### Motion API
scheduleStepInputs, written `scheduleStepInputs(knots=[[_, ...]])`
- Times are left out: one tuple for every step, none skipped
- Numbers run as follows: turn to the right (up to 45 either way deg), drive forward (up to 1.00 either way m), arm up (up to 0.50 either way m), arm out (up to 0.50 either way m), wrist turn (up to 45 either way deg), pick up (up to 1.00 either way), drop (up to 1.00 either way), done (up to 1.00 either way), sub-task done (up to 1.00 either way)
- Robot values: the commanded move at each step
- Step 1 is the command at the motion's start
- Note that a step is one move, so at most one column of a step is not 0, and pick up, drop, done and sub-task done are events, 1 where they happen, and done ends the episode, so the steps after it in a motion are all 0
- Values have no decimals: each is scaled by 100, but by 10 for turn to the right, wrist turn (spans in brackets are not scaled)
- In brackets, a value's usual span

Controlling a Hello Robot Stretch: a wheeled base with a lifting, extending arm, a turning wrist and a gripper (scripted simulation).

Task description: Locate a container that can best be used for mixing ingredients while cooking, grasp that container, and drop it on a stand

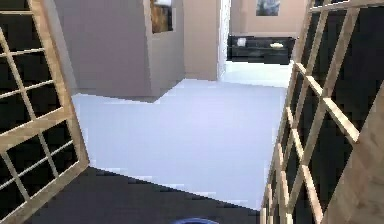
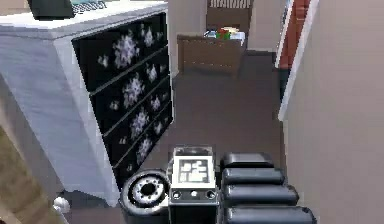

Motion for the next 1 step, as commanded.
scheduleStepInputs(knots=[[0, 100, 0, 0, 0, 0, 0, 0, 0]])
